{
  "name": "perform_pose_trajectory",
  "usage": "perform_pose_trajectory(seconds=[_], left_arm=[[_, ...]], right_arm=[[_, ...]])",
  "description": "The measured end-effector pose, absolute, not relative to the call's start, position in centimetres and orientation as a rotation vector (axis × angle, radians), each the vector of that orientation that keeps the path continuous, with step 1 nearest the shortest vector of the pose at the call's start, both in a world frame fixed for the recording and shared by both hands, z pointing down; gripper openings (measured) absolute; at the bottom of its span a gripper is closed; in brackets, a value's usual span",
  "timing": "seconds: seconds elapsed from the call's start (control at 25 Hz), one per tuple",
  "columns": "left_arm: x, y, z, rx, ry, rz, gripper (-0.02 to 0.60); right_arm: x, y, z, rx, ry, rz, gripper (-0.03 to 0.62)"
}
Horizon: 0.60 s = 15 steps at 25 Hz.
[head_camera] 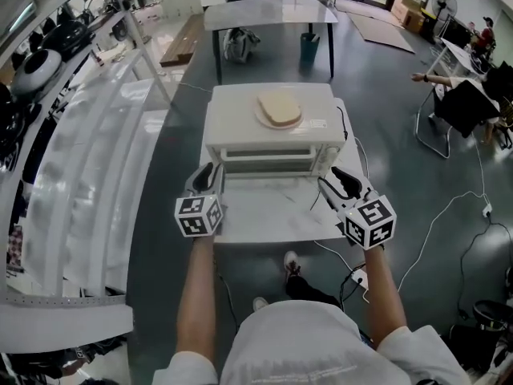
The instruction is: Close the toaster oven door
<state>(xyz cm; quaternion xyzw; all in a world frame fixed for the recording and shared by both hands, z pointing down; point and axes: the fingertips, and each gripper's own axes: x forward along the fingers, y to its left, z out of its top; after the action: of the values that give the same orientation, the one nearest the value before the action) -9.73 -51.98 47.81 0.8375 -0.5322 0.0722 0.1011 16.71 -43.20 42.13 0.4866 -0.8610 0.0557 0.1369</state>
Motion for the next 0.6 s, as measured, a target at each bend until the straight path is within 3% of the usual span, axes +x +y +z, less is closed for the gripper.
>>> perform_pose_trajectory(seconds=[0.24, 0.6], left_arm=[[-10.3, -47.4, 44.4, 2.647, -1.589, 0.337, 0.098], [-10.6, -40.4, 39.0, 2.798, -1.583, 0.301, 0.077]], right_arm=[[15.1, -41.2, 38.4, 1.433, -2.522, 0.045, 0.172], [12.6, -35.9, 34.3, 1.461, -2.53, -0.1, 0.142]])
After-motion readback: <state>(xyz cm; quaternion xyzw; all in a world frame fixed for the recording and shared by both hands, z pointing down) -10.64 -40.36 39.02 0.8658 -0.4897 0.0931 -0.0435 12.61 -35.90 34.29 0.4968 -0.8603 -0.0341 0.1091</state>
